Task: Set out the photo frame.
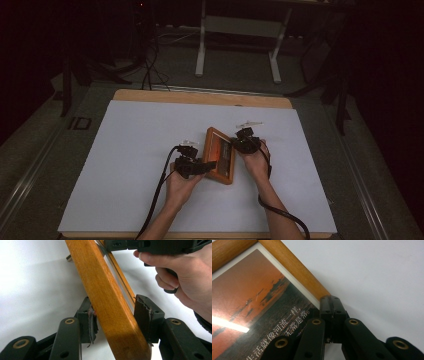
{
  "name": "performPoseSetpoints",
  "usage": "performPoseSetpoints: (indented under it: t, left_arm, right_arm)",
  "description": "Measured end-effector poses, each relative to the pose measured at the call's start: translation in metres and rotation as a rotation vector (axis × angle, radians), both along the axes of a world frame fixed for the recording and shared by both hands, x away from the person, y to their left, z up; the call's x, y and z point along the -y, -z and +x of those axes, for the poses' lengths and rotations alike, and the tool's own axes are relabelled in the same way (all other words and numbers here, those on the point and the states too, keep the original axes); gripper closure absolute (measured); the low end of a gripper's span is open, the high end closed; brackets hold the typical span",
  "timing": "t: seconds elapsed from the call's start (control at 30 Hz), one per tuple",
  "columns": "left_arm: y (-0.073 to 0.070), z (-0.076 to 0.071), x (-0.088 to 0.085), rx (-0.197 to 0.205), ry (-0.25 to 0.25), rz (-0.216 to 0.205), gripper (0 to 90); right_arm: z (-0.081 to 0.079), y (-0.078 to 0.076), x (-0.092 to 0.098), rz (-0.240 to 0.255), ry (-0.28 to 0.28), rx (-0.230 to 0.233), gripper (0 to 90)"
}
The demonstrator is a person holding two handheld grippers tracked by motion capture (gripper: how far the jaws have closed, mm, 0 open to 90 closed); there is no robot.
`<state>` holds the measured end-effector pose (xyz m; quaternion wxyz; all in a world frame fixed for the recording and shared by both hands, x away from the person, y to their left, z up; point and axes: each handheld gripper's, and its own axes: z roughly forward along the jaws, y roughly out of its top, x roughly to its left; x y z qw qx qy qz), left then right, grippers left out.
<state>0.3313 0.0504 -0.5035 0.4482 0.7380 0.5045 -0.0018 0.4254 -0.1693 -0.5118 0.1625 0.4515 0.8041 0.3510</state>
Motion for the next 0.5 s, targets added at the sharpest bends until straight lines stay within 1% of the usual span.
performPoseSetpoints:
  t: [0.1,0.2,0.37,0.5]
  left_arm:
    - [0.0001,0.0006,-0.0005,-0.008,-0.003,-0.011,55.2]
    - [-0.0002,0.0013,-0.0010,-0.013,0.002,-0.014,55.8]
    - [-0.0014,0.0018,0.0005,-0.005,0.002,-0.007,56.3]
    - [-0.0033,0.0022,0.0031,0.007,0.007,-0.001,57.3]
  right_arm:
    - [0.0004,-0.0004,-0.0003,-0.007,-0.005,0.001,90.0]
    - [0.0003,-0.0007,-0.0005,-0.013,-0.009,0.001,90.0]
    - [-0.0005,-0.0020,0.0003,-0.033,-0.027,0.001,90.0]
    - [-0.0030,-0.0036,0.0038,-0.021,-0.032,0.004,89.8]
